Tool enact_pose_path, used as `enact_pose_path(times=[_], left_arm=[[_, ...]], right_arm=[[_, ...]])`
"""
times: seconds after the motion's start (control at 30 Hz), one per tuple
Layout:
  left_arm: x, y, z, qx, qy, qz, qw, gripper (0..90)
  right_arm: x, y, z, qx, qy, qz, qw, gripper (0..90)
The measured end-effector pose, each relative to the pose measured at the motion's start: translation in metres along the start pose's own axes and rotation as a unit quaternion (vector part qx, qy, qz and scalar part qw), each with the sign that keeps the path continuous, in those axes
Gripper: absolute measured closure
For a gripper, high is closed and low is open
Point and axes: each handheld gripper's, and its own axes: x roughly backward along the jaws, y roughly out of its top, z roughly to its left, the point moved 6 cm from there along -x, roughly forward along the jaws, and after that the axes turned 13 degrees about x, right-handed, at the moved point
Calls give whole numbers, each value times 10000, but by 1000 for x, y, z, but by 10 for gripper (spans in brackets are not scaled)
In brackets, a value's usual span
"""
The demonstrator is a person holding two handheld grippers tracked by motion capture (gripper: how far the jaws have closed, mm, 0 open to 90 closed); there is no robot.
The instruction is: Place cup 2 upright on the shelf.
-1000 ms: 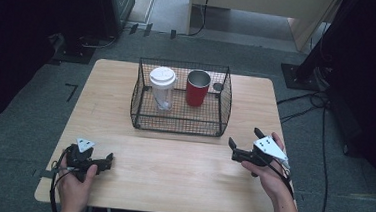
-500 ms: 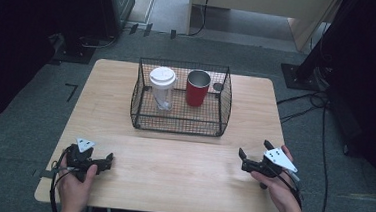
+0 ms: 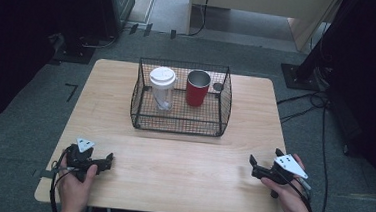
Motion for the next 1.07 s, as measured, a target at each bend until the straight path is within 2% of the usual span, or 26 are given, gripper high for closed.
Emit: enact_pose_path(times=[0.13, 0.2, 0.37, 0.5, 0.6, 0.73, 0.97, 1.07], left_arm=[[0, 0, 0, -1, 0, 0, 10000, 0], [0, 0, 0, -1, 0, 0, 10000, 0], [0, 0, 0, 6, 0, -6, 10000, 0], [0, 0, 0, 5, -1, -7, 10000, 0], [0, 0, 0, 5, -1, -5, 10000, 0], [0, 0, 0, 6, -2, -5, 10000, 0], [0, 0, 0, 2, -2, -4, 10000, 0], [0, 0, -1, 44, 28, -11, 10000, 0]], right_arm=[[5, -9, -7, 116, -176, 403, 9990, 0], [7, -13, -8, 137, -165, 611, 9979, 0], [11, -20, -10, 128, -88, 880, 9960, 0], [14, -28, -8, 85, 139, 1321, 9911, 4], [16, -34, -7, 94, 256, 1613, 9865, 52], [19, -37, -5, -117, 491, 1705, 9841, 72], [22, -38, -5, -84, 531, 1684, 9842, 71], [21, -39, -6, -133, 462, 1723, 9839, 54]])
